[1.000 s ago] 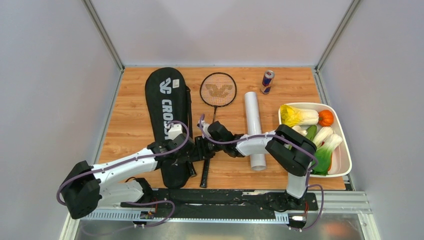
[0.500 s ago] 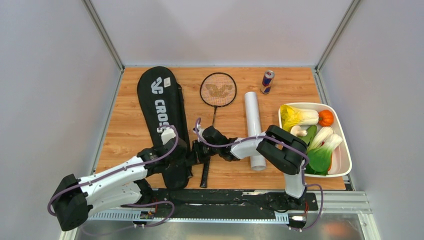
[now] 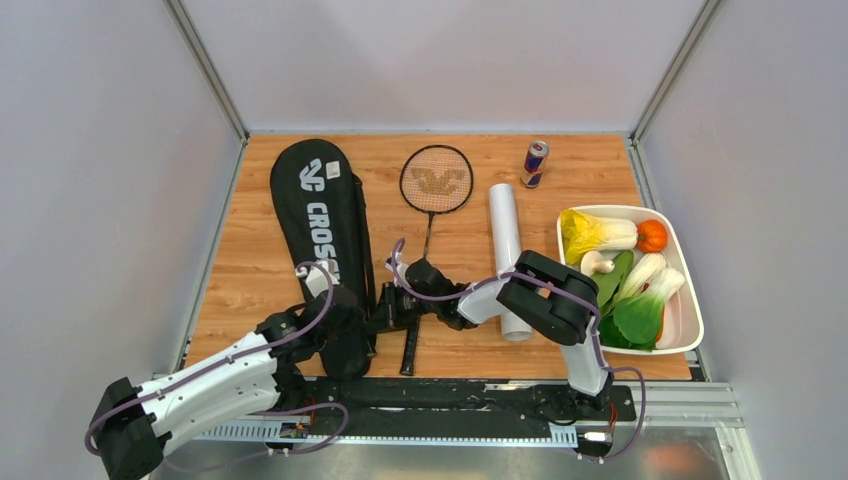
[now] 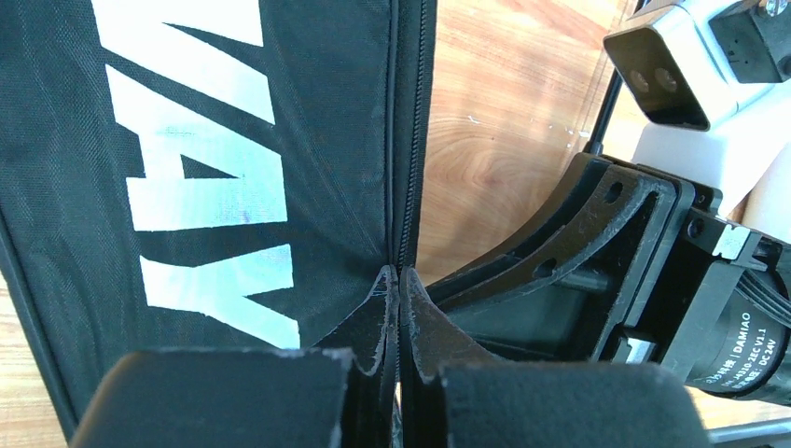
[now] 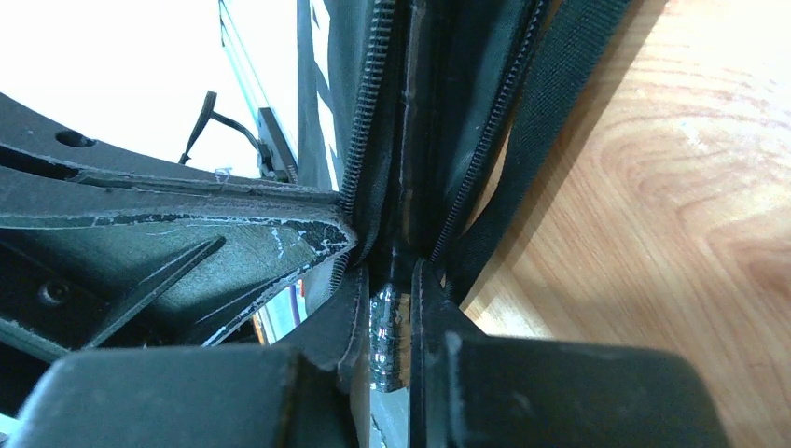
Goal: Pack up the badminton gear
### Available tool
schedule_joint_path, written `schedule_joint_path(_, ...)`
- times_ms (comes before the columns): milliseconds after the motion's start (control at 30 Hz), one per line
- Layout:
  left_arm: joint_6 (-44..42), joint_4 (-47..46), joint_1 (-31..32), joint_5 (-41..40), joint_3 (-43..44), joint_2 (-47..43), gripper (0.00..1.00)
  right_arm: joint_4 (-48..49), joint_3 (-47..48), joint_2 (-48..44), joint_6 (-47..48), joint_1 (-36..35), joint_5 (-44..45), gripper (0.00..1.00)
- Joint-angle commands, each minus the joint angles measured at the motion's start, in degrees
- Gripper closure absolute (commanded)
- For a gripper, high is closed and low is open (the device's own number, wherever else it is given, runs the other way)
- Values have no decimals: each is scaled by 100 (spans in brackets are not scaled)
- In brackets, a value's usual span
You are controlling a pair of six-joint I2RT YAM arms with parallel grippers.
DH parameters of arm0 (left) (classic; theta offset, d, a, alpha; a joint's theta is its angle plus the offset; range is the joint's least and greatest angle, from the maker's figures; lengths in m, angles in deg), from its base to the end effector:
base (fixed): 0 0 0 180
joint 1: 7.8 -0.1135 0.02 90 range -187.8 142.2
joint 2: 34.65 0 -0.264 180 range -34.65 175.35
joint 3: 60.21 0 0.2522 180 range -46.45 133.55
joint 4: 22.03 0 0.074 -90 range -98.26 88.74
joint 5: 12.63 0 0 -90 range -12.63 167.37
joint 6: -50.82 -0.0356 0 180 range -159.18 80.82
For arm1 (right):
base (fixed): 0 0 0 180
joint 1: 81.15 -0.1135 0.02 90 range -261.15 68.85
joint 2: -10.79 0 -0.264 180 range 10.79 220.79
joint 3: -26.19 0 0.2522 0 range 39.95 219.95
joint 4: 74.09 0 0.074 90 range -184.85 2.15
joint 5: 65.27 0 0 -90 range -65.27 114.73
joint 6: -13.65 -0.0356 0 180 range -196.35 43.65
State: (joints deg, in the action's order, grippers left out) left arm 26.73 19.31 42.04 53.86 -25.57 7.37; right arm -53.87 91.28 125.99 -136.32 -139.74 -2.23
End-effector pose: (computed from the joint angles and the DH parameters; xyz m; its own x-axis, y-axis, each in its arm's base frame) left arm 0.1039 -0.1012 0.1777 -0.6826 -0.4891 -0.5430 -0.2257 0.8478 -0.4799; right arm 0.1873 0.3377 0.1062 -0.9659 -0.1011 -0.2383 -0.2584 0.4328 0.8637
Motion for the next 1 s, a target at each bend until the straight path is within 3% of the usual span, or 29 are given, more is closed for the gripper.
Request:
schedule_joint_path(0,341,-607,71,532,-184,-260,100,1198,35,-39,-339,37,458,100)
schedule_joint_path(267,356,-343,76,570,-141,-515,100,1153,97,-426,-361,298,463,100)
schedule_joint_path(533,349,-666,70,918,-113,-810,100,1263,526,-120,-502,373,265,100)
schedule_joint_path(767,438,-767,77,898,-227,-839,100,624,1070,119,-163,399,155,100)
schedule_joint_path(967,488,-943,77,764,-425,-812,100,475,1065,261,-220,369,218,94)
